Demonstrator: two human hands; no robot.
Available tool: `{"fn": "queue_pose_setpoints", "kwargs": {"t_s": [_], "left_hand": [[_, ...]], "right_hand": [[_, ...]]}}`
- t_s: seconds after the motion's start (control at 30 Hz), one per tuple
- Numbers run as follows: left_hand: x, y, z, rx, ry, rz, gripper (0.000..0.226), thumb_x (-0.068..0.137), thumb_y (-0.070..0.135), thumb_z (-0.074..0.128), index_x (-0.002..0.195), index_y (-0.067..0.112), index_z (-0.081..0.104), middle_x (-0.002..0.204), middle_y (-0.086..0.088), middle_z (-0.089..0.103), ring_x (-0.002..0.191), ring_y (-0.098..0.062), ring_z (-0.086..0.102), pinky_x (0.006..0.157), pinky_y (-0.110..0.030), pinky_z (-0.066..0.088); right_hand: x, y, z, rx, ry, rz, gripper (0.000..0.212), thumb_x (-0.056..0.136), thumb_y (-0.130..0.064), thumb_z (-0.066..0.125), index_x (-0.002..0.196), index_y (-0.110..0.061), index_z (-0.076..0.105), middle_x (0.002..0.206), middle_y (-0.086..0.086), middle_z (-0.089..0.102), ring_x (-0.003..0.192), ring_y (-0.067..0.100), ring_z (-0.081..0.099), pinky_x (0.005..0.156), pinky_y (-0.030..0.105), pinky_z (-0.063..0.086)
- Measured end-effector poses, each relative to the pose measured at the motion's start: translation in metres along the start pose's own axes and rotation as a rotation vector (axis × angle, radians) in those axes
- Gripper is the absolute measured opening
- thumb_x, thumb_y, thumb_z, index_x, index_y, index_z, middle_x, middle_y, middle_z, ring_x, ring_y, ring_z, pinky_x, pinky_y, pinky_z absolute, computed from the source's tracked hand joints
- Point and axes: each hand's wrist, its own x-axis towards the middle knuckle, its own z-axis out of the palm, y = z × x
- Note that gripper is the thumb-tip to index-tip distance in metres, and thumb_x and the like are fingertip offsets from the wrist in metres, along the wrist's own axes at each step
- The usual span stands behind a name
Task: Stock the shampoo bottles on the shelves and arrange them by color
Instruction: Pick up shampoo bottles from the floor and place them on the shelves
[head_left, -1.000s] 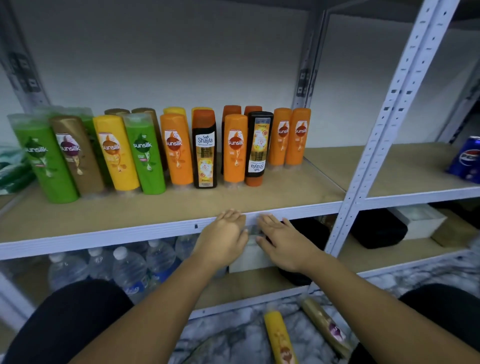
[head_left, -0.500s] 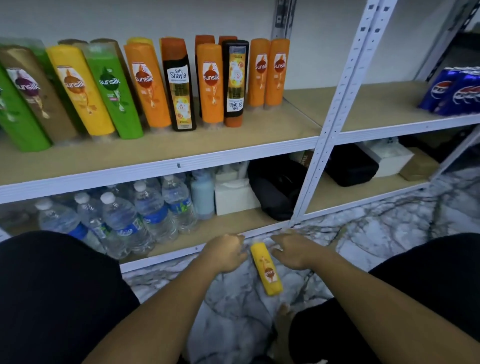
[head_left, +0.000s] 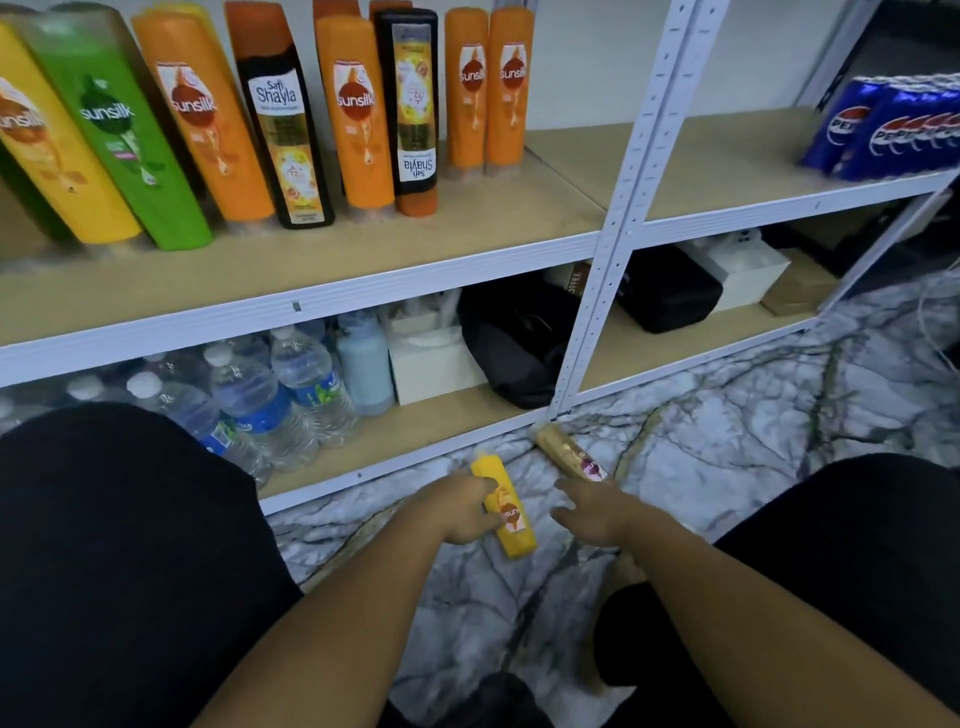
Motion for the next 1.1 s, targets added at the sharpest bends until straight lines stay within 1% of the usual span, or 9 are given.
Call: {"fn": "queue_pose_setpoints", "kwargs": {"t_s": [0.17, 0.27, 0.43, 0.57, 0.67, 0.77, 0.9, 1.0, 1.1], "left_hand": [[0.034, -0.017, 0.016, -0.081, 0.031, -0.017, 0.063, 0.088, 0.062, 0.053, 0.138, 0.023, 0.053, 0.136, -0.011, 0.059, 0.116, -0.03, 0.059, 0.094, -0.044, 0.052], [0.063, -0.029, 0.029, -0.143, 0.03, -0.037, 0.061, 0.086, 0.06, 0.053, 0.134, 0.023, 0.055, 0.135, -0.008, 0.06, 0.119, -0.03, 0.058, 0.095, -0.043, 0.051], [0.107, -0.043, 0.058, -0.186, 0.038, -0.079, 0.065, 0.096, 0.046, 0.059, 0.15, 0.017, 0.042, 0.151, -0.013, 0.043, 0.134, -0.031, 0.047, 0.106, -0.039, 0.043], [0.143, -0.053, 0.08, -0.152, 0.051, -0.099, 0.074, 0.09, 0.061, 0.048, 0.153, 0.025, 0.035, 0.161, -0.013, 0.024, 0.143, -0.034, 0.032, 0.111, -0.046, 0.038], [0.163, -0.054, 0.091, -0.078, 0.093, -0.127, 0.063, 0.098, 0.056, 0.047, 0.155, 0.041, 0.025, 0.165, -0.011, 0.013, 0.147, -0.038, 0.021, 0.113, -0.053, 0.033], [0.174, -0.056, 0.102, -0.138, 0.097, -0.17, 0.057, 0.097, 0.061, 0.041, 0.15, 0.054, 0.021, 0.16, -0.012, 0.021, 0.143, -0.042, 0.027, 0.11, -0.056, 0.036], [0.18, -0.061, 0.114, -0.184, 0.035, -0.193, 0.057, 0.096, 0.066, 0.04, 0.149, 0.054, 0.023, 0.155, -0.016, 0.027, 0.133, -0.043, 0.039, 0.103, -0.055, 0.043], [0.185, -0.059, 0.113, -0.254, 0.017, -0.212, 0.064, 0.093, 0.066, 0.048, 0.15, 0.052, 0.021, 0.154, -0.018, 0.029, 0.131, -0.043, 0.044, 0.1, -0.052, 0.047], [0.185, -0.055, 0.114, -0.302, 0.041, -0.234, 0.067, 0.093, 0.056, 0.055, 0.15, 0.049, 0.021, 0.147, -0.017, 0.038, 0.121, -0.04, 0.054, 0.092, -0.047, 0.052]], "right_hand": [[0.045, 0.015, 0.002, 0.087, -0.006, 0.029, 0.063, 0.104, -0.048, 0.042, 0.157, -0.018, 0.025, 0.162, 0.007, 0.031, 0.145, 0.026, 0.036, 0.114, 0.035, 0.033], [0.076, 0.028, 0.008, 0.122, -0.012, 0.059, 0.063, 0.103, -0.048, 0.043, 0.157, -0.02, 0.026, 0.161, 0.007, 0.032, 0.143, 0.027, 0.038, 0.114, 0.036, 0.034], [0.133, 0.052, 0.022, 0.159, -0.013, 0.085, 0.065, 0.103, -0.044, 0.046, 0.159, -0.023, 0.022, 0.159, 0.012, 0.036, 0.142, 0.032, 0.038, 0.113, 0.038, 0.034], [0.178, 0.077, 0.029, 0.151, 0.052, 0.16, 0.067, 0.098, -0.043, 0.047, 0.157, -0.024, 0.023, 0.148, 0.018, 0.044, 0.128, 0.04, 0.049, 0.103, 0.045, 0.045], [0.205, 0.089, 0.029, 0.134, 0.107, 0.315, 0.069, 0.096, -0.042, 0.05, 0.156, -0.029, 0.018, 0.146, 0.013, 0.036, 0.13, 0.042, 0.042, 0.101, 0.052, 0.042], [0.229, 0.091, 0.028, 0.162, 0.11, 0.385, 0.071, 0.096, -0.041, 0.051, 0.155, -0.041, 0.011, 0.159, 0.009, 0.021, 0.138, 0.042, 0.033, 0.105, 0.055, 0.034], [0.245, 0.09, 0.038, 0.264, 0.1, 0.342, 0.061, 0.094, -0.043, 0.046, 0.145, -0.055, 0.014, 0.146, 0.007, 0.035, 0.126, 0.044, 0.042, 0.101, 0.059, 0.042], [0.246, 0.08, 0.045, 0.233, 0.123, 0.325, 0.061, 0.092, -0.032, 0.055, 0.14, -0.051, 0.022, 0.131, 0.009, 0.044, 0.117, 0.044, 0.049, 0.095, 0.056, 0.047], [0.242, 0.066, 0.053, 0.299, 0.12, 0.245, 0.054, 0.091, -0.033, 0.056, 0.138, -0.043, 0.03, 0.123, 0.013, 0.05, 0.108, 0.046, 0.058, 0.091, 0.05, 0.051]]}}
